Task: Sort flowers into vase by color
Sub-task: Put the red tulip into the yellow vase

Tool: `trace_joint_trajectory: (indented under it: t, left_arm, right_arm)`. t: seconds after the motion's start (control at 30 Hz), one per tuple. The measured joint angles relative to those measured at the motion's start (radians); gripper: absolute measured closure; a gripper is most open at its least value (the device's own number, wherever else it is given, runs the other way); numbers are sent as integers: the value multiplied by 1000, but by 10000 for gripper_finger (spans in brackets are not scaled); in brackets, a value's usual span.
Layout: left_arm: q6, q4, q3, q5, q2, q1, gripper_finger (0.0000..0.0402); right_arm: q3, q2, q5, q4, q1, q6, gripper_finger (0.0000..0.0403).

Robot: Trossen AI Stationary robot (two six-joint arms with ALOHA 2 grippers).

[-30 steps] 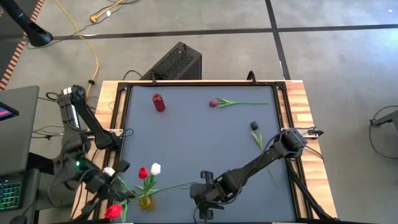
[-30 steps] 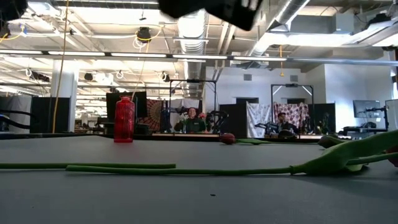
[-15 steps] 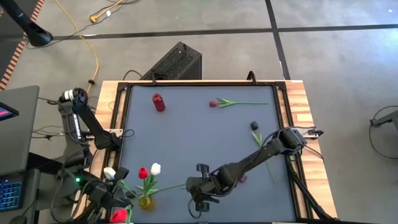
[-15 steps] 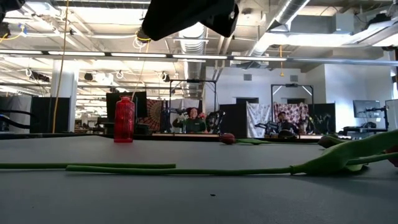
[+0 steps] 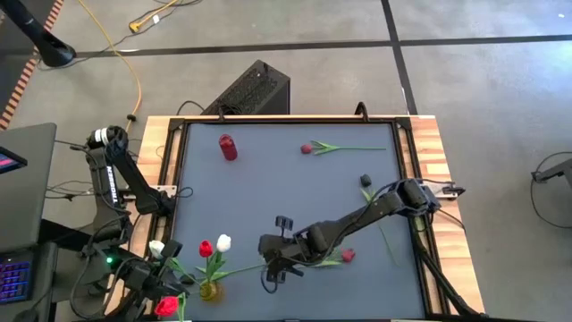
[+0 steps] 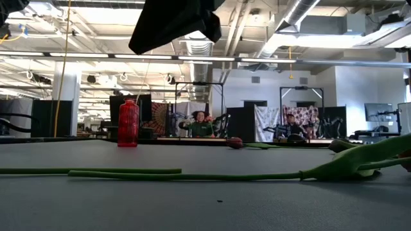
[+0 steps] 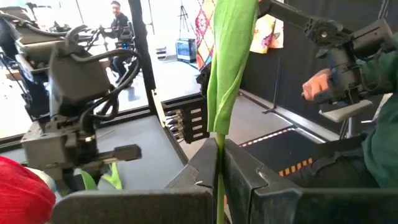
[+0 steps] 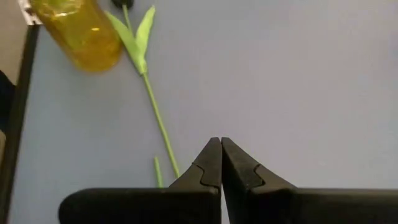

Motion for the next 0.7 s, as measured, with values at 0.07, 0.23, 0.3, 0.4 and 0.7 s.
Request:
trace_joint_trajectory:
  t: [0.07, 0.23, 0.3, 0.4, 0.7]
  left_arm:
    - [-1, 0, 0, 0, 0, 0, 401]
    - [-14, 1, 0, 0, 7, 0, 402]
    - [-16, 0, 0, -1, 23, 0, 402]
    - [-18, -1, 0, -5, 52, 0, 402]
    - [-18, -6, 0, -47, 84, -9, 402]
  right_arm:
    - [0, 0, 0, -1, -9, -18, 375]
    - [0, 0, -2, -4, -34, -24, 375]
    - [0, 0, -3, -5, -42, -24, 375]
    - [0, 0, -3, -4, -50, -24, 375]
    - [0, -2, -23, -5, -52, -39, 375]
